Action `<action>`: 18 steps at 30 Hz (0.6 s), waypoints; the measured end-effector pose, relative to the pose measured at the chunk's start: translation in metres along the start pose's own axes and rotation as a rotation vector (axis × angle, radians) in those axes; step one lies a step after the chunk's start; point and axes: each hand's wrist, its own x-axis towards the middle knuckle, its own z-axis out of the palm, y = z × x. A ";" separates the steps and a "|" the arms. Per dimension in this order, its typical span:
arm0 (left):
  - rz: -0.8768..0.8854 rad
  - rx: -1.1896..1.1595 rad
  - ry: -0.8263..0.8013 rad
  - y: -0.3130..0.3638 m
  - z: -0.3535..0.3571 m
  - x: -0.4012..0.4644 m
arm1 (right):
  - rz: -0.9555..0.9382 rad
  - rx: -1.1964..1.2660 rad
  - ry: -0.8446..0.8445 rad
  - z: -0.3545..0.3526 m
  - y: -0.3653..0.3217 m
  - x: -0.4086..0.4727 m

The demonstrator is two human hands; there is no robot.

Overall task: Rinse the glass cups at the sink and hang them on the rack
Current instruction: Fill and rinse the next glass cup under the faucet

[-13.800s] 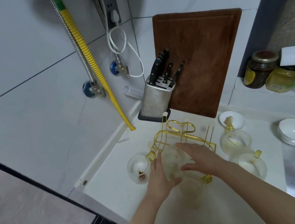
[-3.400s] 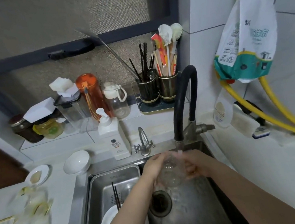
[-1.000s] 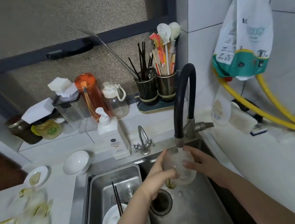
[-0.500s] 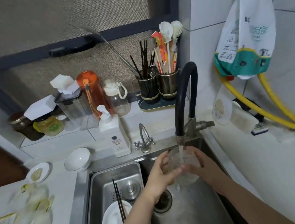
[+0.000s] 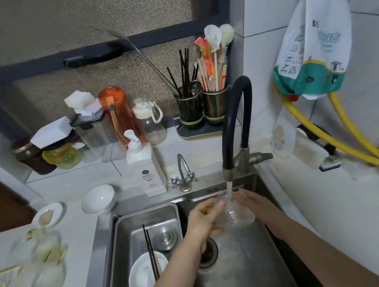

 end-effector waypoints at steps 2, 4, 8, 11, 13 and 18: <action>-0.031 0.000 0.024 0.001 0.001 0.001 | 0.029 0.006 0.006 -0.001 0.004 0.002; -0.073 0.009 0.046 0.003 0.002 0.003 | 0.060 0.013 0.004 -0.002 0.006 0.003; -0.129 0.035 0.078 0.007 0.004 0.009 | 0.079 0.034 0.003 -0.002 0.005 0.002; -0.133 0.070 0.071 0.010 0.003 0.013 | 0.077 0.028 -0.007 -0.001 0.001 -0.001; -0.130 0.111 0.084 0.013 0.003 0.015 | 0.078 0.040 -0.012 -0.001 -0.004 -0.001; -0.175 0.106 0.061 0.021 0.001 0.019 | 0.042 0.019 -0.026 0.000 -0.012 0.000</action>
